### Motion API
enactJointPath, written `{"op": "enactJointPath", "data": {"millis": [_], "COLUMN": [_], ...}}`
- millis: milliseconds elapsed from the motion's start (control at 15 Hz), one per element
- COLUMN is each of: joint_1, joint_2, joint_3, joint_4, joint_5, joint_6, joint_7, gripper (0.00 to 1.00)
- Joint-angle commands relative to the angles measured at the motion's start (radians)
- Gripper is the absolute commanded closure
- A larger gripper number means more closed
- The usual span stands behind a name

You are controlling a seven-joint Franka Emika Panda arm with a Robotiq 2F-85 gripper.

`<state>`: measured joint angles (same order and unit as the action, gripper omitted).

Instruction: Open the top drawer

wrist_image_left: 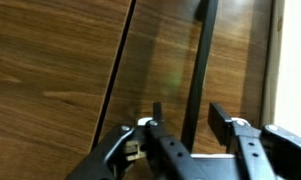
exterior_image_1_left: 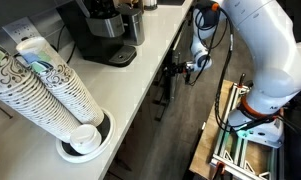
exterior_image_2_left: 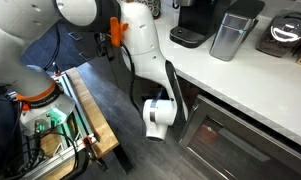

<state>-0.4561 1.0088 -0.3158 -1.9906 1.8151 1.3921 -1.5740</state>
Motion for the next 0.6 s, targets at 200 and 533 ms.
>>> {"op": "enactJointPath", "data": {"millis": [200, 533], "joint_1": [0.024, 0.026], "joint_2": [0.001, 0.001], "joint_3": [-0.015, -0.017], "joint_4": [-0.016, -0.014], "joint_5": [0.039, 0.044], "joint_6": [0.023, 0.026], "joint_7": [-0.009, -0.008], "gripper": [0.59, 0.93]}}
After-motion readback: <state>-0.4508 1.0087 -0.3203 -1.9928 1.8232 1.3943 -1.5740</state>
